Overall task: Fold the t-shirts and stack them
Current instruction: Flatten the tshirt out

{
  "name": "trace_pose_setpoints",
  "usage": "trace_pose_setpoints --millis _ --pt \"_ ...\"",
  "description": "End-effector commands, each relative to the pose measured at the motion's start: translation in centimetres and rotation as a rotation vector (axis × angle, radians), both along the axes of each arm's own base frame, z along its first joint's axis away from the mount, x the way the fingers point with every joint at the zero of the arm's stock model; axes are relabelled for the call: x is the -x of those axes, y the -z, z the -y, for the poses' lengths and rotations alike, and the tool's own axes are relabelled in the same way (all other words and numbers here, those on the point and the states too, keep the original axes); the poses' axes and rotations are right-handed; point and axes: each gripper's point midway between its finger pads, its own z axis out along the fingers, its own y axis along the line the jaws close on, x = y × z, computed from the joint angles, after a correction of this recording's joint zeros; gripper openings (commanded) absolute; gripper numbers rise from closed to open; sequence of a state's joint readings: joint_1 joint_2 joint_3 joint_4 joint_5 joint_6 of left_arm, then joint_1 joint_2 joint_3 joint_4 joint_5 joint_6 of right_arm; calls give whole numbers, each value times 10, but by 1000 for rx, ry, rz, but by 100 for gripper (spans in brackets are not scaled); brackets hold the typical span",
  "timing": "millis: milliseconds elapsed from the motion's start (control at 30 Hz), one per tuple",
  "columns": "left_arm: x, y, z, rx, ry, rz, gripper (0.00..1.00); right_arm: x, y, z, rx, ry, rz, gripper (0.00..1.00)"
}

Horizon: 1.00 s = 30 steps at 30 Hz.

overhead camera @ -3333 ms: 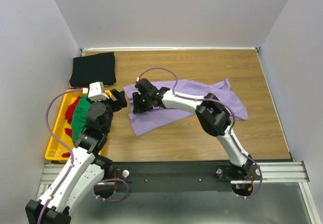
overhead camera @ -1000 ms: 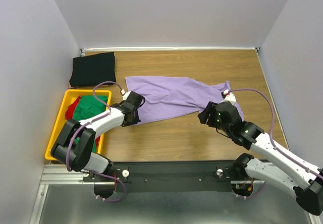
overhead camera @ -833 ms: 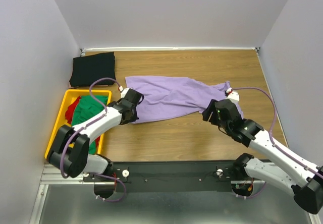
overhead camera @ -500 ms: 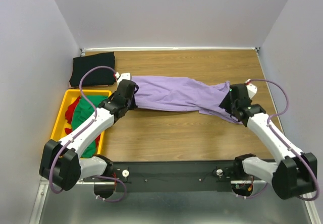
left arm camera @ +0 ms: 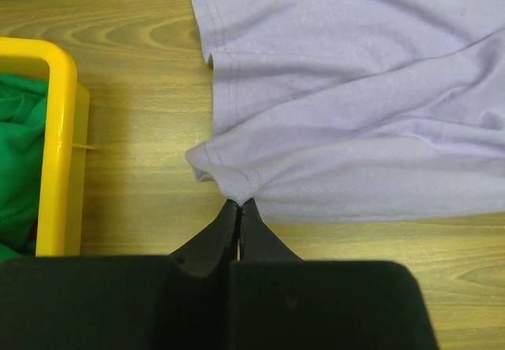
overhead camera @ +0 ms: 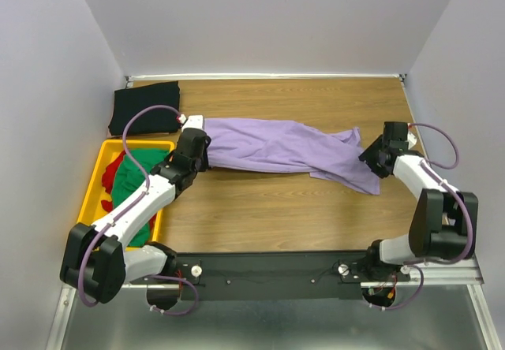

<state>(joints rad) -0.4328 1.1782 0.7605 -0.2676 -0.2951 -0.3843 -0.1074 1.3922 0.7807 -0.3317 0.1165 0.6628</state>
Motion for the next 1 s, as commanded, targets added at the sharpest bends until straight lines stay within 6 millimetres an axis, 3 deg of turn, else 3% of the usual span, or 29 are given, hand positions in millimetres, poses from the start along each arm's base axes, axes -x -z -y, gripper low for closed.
trace_pose_setpoints --millis 0,267,400,600,733,767,867,967 --pt "-5 -12 0 16 12 49 0 -26 -1 17 14 22 34 60" --pt "-4 -14 -2 25 6 53 0 -20 16 31 33 43 -1 57" --pt "-5 -12 -4 26 1 47 0 -16 31 25 5 0 -36 50" --pt "-6 -14 -7 37 -5 51 0 -8 45 16 -33 -24 -54 49" --pt "-6 -13 -9 38 -11 49 0 -6 47 10 -58 -45 -52 32" --pt "-6 -13 -9 39 -11 51 0 -6 44 10 -57 -44 -43 20" --pt "-6 -14 -11 37 -20 54 0 -10 28 5 -76 -61 1 1" --pt "-6 -17 -15 35 -38 64 0 -14 4 9 -56 -40 46 1"
